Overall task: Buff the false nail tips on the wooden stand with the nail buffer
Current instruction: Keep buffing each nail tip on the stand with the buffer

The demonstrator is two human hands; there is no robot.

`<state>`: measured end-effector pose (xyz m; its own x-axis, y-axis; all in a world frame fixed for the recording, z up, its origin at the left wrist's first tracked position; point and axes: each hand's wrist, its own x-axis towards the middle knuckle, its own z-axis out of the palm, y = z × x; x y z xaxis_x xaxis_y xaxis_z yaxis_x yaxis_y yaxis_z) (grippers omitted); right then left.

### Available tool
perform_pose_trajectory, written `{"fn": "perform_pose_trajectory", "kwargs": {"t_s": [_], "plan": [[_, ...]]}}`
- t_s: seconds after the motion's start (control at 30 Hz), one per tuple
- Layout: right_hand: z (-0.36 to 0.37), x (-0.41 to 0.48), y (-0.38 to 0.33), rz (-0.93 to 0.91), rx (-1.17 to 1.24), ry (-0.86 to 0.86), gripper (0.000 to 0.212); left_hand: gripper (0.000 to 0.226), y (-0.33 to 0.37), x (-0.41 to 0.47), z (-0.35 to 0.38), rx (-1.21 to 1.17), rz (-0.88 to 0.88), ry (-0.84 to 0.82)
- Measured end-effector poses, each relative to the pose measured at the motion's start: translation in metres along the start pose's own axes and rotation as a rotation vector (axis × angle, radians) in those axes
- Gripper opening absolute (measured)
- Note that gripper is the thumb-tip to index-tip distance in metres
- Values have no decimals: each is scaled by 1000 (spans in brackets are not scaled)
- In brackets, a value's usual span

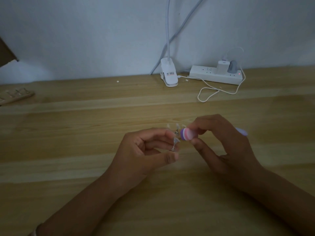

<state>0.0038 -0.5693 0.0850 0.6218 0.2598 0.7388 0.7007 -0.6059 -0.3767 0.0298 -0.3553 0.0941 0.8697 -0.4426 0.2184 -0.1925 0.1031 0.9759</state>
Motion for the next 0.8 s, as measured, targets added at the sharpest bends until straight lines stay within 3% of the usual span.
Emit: {"fn": "perform_pose_trajectory", "kwargs": {"t_s": [0.3, 0.6, 0.8], "plan": [[2, 0, -3, 60, 18, -36, 15, 33, -4, 2, -1, 42, 10, 15], [9, -7, -14, -97, 12, -133, 22, 37, -4, 2, 0, 24, -26, 49], [2, -4, -8, -20, -37, -107, 16, 22, -9, 4, 0, 13, -83, 158]]}}
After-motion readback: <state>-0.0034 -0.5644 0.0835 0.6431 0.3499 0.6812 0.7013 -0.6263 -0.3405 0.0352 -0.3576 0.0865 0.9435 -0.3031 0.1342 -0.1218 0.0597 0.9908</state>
